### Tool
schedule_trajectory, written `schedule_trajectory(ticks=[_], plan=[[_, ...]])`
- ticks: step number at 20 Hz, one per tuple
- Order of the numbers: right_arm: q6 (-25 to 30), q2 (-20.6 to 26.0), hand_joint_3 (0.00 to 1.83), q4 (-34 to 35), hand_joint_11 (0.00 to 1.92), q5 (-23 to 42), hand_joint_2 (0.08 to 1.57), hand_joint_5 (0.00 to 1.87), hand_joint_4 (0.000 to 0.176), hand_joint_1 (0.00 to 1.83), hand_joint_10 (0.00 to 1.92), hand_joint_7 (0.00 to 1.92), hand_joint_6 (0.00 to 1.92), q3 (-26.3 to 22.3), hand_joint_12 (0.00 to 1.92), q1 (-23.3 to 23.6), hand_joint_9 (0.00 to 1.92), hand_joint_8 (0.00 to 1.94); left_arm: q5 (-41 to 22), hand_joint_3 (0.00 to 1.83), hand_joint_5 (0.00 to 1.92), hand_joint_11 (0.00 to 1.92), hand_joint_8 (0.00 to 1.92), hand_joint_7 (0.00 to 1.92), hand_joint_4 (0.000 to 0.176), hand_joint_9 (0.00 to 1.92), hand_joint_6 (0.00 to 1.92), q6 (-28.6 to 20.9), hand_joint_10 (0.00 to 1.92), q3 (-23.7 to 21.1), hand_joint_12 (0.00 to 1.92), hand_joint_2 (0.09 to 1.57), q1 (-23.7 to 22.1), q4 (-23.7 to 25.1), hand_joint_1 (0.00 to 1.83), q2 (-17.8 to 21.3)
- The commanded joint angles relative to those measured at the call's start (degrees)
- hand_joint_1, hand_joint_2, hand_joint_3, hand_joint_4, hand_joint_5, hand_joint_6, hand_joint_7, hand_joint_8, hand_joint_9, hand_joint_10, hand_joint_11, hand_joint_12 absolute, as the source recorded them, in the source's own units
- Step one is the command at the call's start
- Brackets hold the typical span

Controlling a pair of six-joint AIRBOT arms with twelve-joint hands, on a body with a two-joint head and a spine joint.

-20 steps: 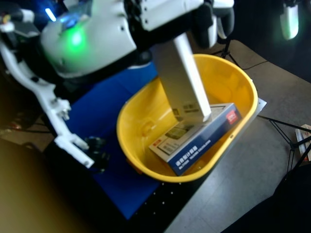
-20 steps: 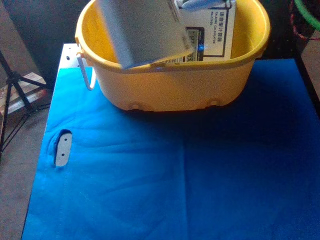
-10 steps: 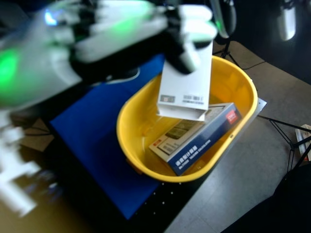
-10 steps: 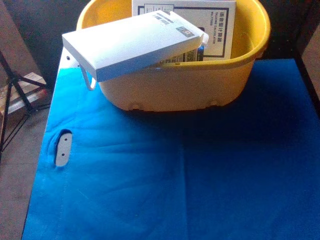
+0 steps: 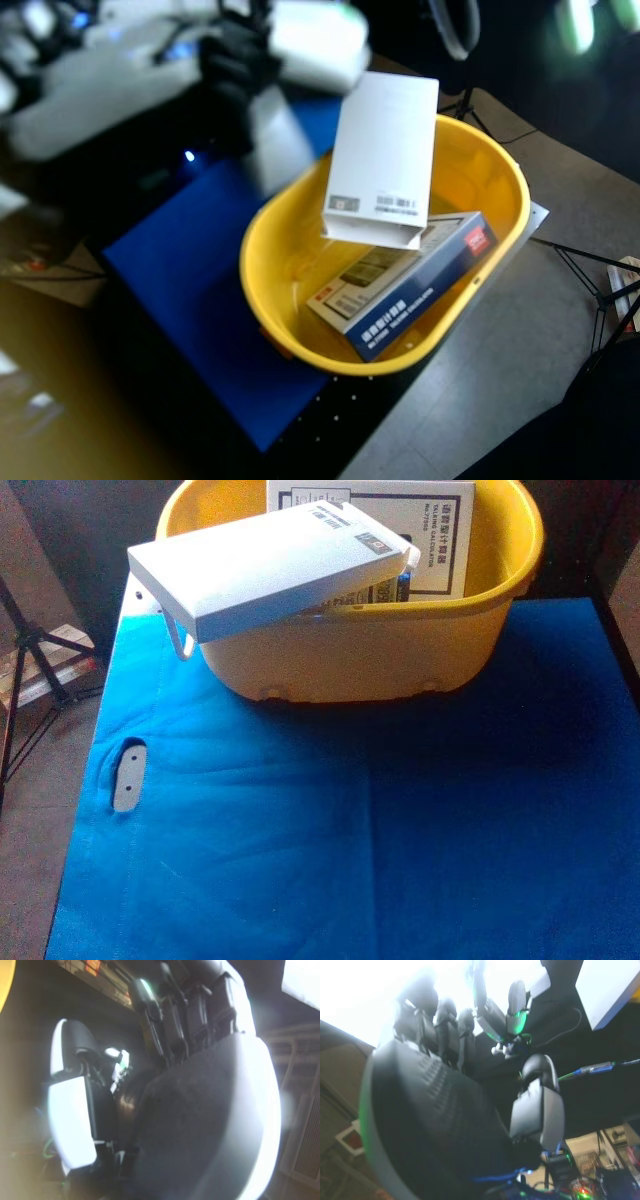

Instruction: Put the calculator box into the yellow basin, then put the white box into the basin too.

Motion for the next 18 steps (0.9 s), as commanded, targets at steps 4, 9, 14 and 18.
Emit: schedule_trajectory(ticks=[4,9,14,18], plan=[[0.14,3.53,0.00,5.89,0.00,7.38,1.15,0.29,0.030,0.57,0.58,0.33,0.00,-2.02,1.54,0.92,0.08,0.01,-9.00,0.00,0.38,0.24,0.53,0.49,0.000,0.28,0.70,-0.17,1.06,-3.75,1.65,1.24,-0.69,3.72,0.76,4.62],[-4.55,9.80,0.00,10.85,0.07,10.27,1.10,0.29,0.000,0.82,0.37,0.33,0.00,-5.46,1.63,0.90,0.30,0.00,-15.73,0.00,0.70,0.46,0.06,0.78,0.000,0.68,0.11,-0.38,0.43,-11.29,1.34,1.33,-0.62,11.64,0.73,10.83],[-6.62,15.95,0.00,14.10,0.22,11.93,1.10,0.81,0.000,1.06,0.15,0.60,0.07,-9.24,1.47,0.10,0.57,0.02,-25.03,0.00,0.72,0.46,0.01,0.80,0.000,0.71,0.06,-0.98,0.36,-15.84,1.34,1.33,6.11,13.11,0.73,16.27],[-6.77,18.91,0.00,22.21,0.23,21.40,1.12,0.50,0.000,0.96,0.91,0.66,0.07,-10.70,1.62,-8.12,0.44,0.04,-31.74,0.00,0.72,0.46,0.01,0.80,0.000,0.72,0.06,-9.62,0.35,-17.13,1.34,1.33,12.13,16.43,0.73,18.59]])
